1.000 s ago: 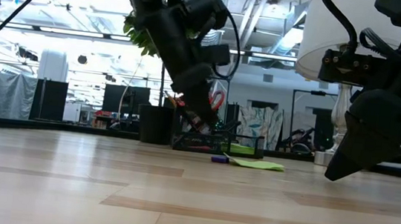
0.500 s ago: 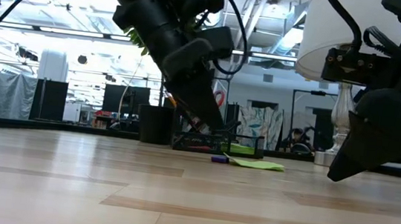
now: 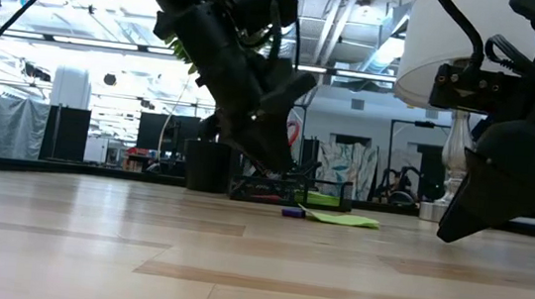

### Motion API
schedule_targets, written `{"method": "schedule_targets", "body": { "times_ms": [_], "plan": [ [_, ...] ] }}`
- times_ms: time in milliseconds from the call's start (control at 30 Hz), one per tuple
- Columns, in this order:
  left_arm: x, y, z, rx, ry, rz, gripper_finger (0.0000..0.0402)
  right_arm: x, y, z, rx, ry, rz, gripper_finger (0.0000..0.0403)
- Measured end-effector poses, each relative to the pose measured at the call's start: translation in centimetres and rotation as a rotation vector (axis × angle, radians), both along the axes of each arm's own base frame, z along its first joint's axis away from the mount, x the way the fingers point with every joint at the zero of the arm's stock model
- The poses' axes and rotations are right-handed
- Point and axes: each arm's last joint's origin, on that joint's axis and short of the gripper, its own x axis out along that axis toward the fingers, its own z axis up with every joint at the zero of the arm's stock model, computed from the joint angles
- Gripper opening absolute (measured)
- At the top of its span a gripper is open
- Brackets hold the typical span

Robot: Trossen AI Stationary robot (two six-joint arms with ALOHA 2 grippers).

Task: Pick and place office supplies into organizer
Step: Put the blue eraser into the desk organizer

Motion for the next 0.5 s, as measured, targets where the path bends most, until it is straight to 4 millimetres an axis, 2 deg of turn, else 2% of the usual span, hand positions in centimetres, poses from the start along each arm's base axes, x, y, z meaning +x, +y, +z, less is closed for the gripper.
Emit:
{"method": "schedule_targets", "body": {
  "times_ms": [167, 367, 500],
  "plan": [
    [0.0, 0.5, 0.0, -0.110, -0.050, 0.135, 0.0098, 0.0, 0.0, 0.0, 0.001, -0.002, 0.001, 0.0127],
    [0.0, -0.4, 0.0, -0.159, -0.070, 0.164, 0.0098, -0.2, 0.8, 0.0, 0.015, -0.020, 0.026, 0.0127],
    [-0.1, -1.2, 0.0, -0.116, -0.086, 0.198, 0.0098, -0.6, 1.5, 0.1, 0.025, -0.031, 0.053, 0.0127]
  ]
}}
